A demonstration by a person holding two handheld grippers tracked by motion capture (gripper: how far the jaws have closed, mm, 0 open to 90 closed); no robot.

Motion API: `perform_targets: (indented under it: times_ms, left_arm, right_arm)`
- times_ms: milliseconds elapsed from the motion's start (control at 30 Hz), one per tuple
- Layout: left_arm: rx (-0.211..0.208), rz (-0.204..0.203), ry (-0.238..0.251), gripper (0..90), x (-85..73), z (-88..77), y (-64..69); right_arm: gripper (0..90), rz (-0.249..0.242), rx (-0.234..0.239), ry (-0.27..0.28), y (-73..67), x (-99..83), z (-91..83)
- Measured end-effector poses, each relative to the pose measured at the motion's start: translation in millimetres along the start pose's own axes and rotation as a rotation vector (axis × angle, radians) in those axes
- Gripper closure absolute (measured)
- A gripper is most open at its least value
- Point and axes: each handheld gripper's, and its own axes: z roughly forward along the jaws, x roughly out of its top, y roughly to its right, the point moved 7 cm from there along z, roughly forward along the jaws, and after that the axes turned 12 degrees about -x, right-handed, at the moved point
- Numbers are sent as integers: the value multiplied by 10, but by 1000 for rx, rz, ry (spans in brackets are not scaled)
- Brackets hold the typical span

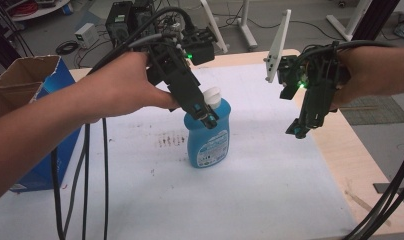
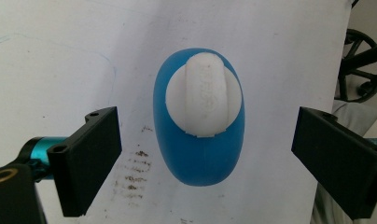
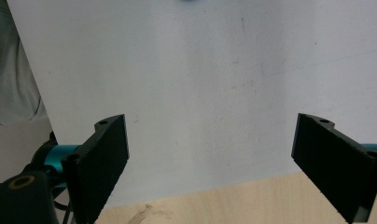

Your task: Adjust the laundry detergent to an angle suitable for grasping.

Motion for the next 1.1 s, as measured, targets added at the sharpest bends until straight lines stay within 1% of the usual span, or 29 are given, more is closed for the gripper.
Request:
perform_targets:
  times_ms: [67,100,233,333,467,600,667,800,933,1100]
  left_arm:
    - [-2,2,-5,84,7,16,-4]
    - [-2,1,-4,84,12,26,-5]
    - [-2,4,-9,84,19,71,-12]
    - [-1,4,-13,84,28,114,-22]
    - [-4,5,-24,84,34,168,-31]
    - [0,9,-33,84,38,214,-43]
    - [0,9,-40,84,36,238,-49]
    - [1,4,-46,84,25,287,-59]
    - [3,2,-47,84,19,328,-64]
    - [10,5,-59,85,15,378,-67]
  right_arm:
    - [105,-2,0,1,2,0,0]
    - [105,-8,0,11,7,5,8]
    - [105,7,0,5,1,-1,7]
    - [105,2,-1,8,8,-2,13]
    - [105,7,0,5,6,-3,14]
    - [105,0,-3,14,17,3,18]
    - [104,9,-3,11,13,1,17]
    - [105,4,-2,9,19,-3,18]
    - [105,9,-1,11,14,-4,24]
    - [105,8,-2,11,21,-1,22]
